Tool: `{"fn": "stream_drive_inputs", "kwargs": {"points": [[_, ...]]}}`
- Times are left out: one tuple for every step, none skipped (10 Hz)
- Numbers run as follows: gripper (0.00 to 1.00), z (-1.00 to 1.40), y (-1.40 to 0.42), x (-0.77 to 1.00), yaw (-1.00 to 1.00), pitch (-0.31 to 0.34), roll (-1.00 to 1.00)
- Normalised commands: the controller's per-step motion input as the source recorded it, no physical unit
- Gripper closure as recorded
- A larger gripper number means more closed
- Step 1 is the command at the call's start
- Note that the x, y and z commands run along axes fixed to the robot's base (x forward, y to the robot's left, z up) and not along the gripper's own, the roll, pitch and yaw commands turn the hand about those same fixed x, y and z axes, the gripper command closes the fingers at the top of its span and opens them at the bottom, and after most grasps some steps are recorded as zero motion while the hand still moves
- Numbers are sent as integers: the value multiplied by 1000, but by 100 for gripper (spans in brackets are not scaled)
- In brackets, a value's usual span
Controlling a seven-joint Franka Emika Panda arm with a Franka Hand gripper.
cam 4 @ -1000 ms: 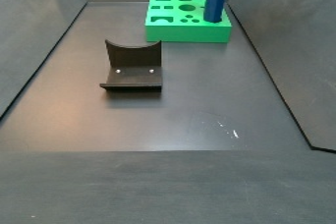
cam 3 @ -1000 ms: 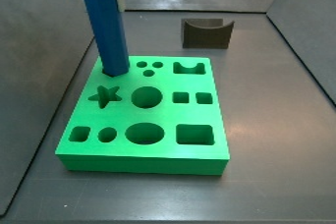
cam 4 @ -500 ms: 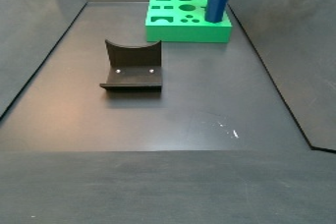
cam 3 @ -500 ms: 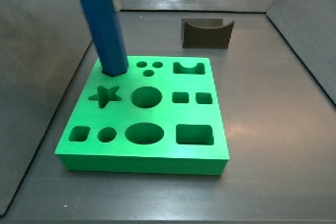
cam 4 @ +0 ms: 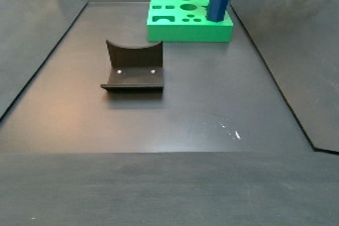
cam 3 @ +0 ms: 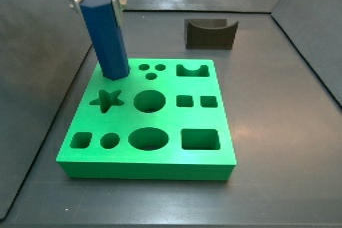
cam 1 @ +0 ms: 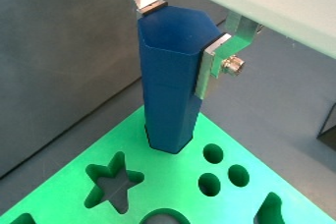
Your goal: Insert the hexagon object.
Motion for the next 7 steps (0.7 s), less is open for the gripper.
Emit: {"fn": "stream_drive_inputs", "kwargs": {"points": [[100, -411, 0, 0, 0, 11, 150], [100, -417, -14, 0, 0, 0, 171], [100, -417, -54, 0, 0, 0, 183], [100, -423, -140, 0, 0, 0, 249], [100, -400, -157, 0, 0, 0, 316], [100, -143, -6, -20, 0, -43, 41], [100, 0, 0, 0, 0, 0, 0]]}}
